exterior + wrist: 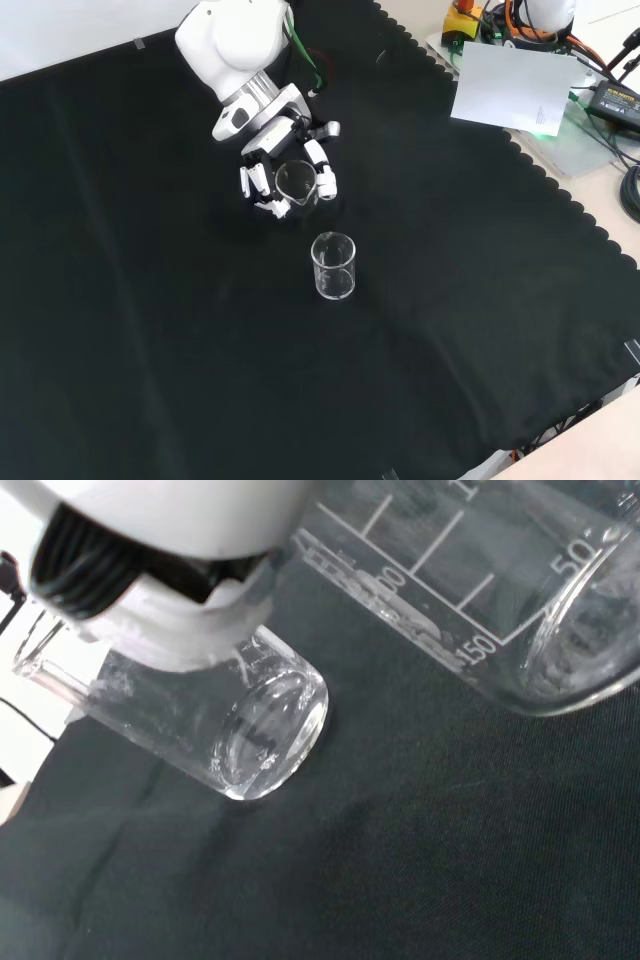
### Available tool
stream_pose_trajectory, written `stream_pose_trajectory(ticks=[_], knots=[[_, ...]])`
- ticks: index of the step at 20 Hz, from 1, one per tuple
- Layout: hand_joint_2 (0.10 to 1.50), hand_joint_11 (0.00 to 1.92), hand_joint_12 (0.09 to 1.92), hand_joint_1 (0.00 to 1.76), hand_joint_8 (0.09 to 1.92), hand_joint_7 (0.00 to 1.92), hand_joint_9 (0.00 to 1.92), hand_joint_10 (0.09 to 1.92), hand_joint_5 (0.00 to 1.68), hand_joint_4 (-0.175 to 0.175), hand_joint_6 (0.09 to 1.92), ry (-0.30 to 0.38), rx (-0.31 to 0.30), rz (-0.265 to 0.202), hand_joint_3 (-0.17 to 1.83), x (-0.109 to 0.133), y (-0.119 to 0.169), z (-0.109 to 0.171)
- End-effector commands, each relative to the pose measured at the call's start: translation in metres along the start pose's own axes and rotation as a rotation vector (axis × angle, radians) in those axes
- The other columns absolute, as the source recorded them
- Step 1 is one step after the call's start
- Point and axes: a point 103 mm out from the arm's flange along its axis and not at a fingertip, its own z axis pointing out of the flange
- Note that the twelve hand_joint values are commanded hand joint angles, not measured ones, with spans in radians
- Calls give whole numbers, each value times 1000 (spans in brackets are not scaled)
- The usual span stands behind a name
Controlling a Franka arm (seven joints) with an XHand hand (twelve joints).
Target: Place the beaker back on the table.
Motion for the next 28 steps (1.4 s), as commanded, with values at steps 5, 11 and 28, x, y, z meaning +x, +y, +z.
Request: stream_pose_trajectory(ticks=[5, 11, 28], knots=[[683, 851, 1068, 1151, 87, 1608, 1588, 87, 1466, 175, 229, 15, -125, 14, 502, -9, -2, -1], [686, 842, 1069, 1152, 87, 1603, 1583, 87, 1468, 175, 223, -5, -101, 7, 494, -9, 5, -4], [690, 848, 1075, 1152, 87, 1594, 1584, 87, 1475, 175, 206, 10, -75, 23, 484, -18, 10, 2]])
